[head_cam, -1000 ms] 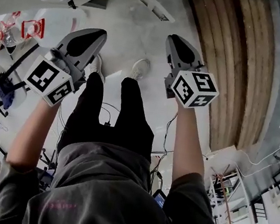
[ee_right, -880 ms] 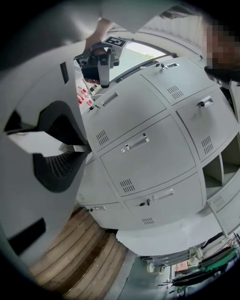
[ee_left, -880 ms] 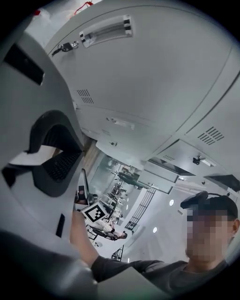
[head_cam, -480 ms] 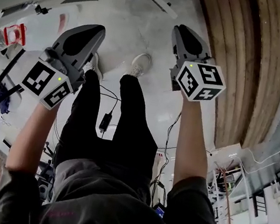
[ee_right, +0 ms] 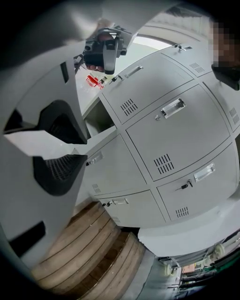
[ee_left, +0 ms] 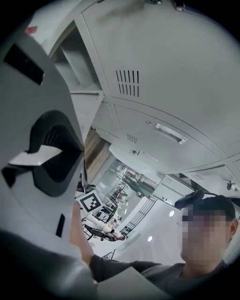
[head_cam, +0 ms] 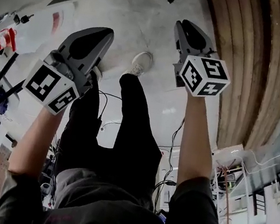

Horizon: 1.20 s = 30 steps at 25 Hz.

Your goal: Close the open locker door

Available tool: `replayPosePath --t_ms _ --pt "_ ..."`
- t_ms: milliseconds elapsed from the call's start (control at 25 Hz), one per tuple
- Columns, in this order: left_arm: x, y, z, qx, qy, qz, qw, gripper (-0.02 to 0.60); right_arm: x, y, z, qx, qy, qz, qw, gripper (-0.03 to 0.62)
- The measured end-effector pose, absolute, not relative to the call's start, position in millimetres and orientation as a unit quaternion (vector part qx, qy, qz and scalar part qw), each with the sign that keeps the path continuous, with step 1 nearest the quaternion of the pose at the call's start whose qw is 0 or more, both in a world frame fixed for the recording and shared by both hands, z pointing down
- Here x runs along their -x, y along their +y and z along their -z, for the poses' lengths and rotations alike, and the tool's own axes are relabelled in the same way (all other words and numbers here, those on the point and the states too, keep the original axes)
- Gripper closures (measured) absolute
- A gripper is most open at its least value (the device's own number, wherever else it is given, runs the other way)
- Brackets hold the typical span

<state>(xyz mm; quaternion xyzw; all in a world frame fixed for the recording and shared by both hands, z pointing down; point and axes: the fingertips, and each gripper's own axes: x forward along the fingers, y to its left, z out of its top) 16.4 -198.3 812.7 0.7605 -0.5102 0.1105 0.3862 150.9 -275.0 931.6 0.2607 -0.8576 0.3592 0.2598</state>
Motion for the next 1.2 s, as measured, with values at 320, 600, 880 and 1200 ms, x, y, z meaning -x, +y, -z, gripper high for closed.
replayPosePath --t_ms 320,600,880,1200 --pt "-23.5 -191.6 -832.0 -0.753 -0.512 -0.103 0.401 0.571 -148.5 -281.6 -944.7 -0.255 -0.859 -0.364 0.255 0.523" --pt "-13.7 -176.9 -837.2 -0.745 -0.516 -0.098 0.411 0.571 -142.0 -285.8 -948.8 -0.257 -0.858 -0.364 0.256 0.523" --pt "11.5 -161.5 -839.5 -0.738 -0.527 -0.090 0.412 0.571 -134.3 -268.8 -950.1 -0.260 -0.852 -0.371 0.262 0.523" --pt "35.3 -138.2 -828.0 -0.747 -0.522 -0.086 0.403 0.571 -119.2 -231.9 -949.1 -0.271 -0.841 -0.380 0.273 0.522"
